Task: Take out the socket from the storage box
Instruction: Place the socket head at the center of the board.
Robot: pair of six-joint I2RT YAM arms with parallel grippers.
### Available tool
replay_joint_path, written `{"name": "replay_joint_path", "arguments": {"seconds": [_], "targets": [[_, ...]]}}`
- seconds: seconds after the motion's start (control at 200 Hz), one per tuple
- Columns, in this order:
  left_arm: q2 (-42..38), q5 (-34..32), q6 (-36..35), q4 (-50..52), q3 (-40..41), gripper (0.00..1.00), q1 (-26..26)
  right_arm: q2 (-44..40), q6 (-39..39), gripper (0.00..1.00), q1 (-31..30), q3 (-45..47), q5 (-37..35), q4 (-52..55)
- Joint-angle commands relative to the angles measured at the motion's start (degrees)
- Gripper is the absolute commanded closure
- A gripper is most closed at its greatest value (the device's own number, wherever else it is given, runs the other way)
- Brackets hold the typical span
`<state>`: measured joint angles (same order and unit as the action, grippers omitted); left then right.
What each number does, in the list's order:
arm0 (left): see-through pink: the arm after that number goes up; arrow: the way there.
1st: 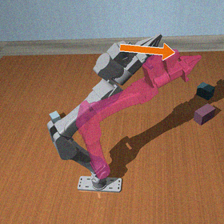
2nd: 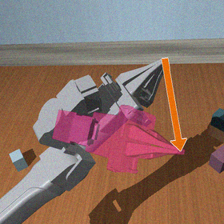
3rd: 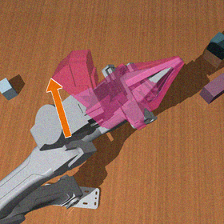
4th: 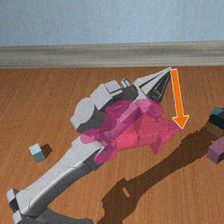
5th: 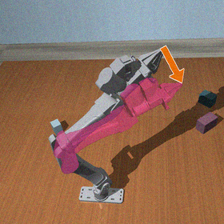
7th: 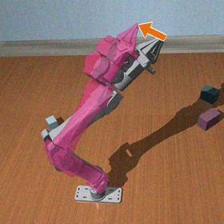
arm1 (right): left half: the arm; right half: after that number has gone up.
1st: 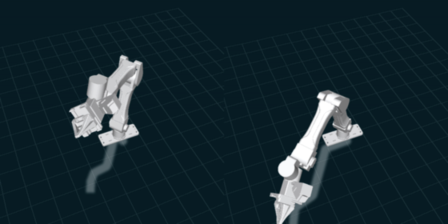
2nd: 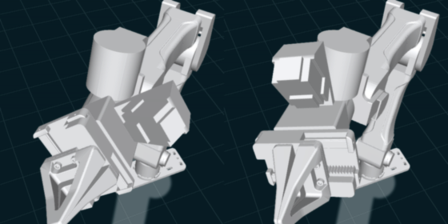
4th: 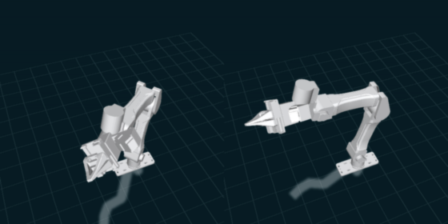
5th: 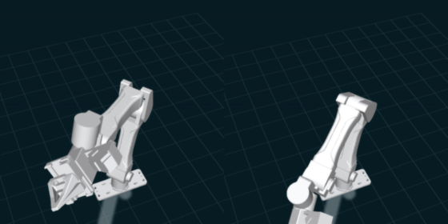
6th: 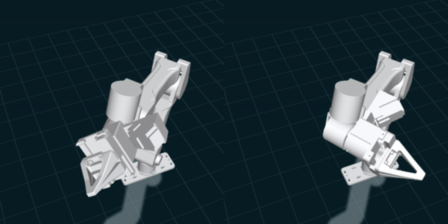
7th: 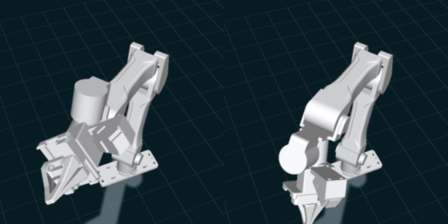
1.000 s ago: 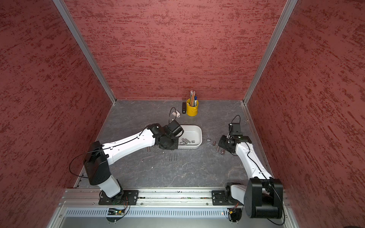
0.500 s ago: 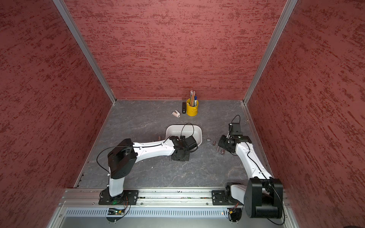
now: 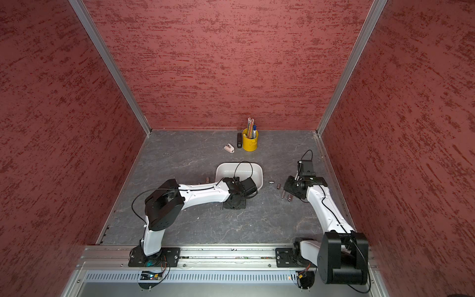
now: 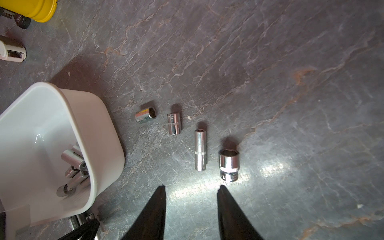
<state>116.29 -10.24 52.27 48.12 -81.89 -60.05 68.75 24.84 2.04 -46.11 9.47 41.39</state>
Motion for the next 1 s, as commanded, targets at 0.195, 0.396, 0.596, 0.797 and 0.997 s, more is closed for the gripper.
{"name": "replay_joint_path", "arguments": {"seconds": [0.195,0.396,0.596,0.797,0.997], "targets": [[0.85,-0.38,1.10,-1.13,-0.09,0.77,0.41,0.06,-0.49,0.56,0.20,0.56,0.37,-1.04],[-1.25,-0.48,0.33,-0.35,-0.85,0.70,0.07,-0.02,-0.55,0.56,0.15,0.66,0.72,-0.97],[-5.88,-1.73,-0.25,1.66,-1.41,0.63,-0.58,-0.11,-0.49,0.56,0.22,0.51,0.72,-0.70],[-12.66,-3.60,-1.40,4.03,-1.20,0.58,-1.30,-0.28,-0.49,0.56,0.09,-0.46,0.65,0.38],[-25.04,-3.42,-4.88,3.01,6.21,0.55,2.29,-1.67,-0.86,0.58,-3.16,-3.71,4.41,0.87]]}}
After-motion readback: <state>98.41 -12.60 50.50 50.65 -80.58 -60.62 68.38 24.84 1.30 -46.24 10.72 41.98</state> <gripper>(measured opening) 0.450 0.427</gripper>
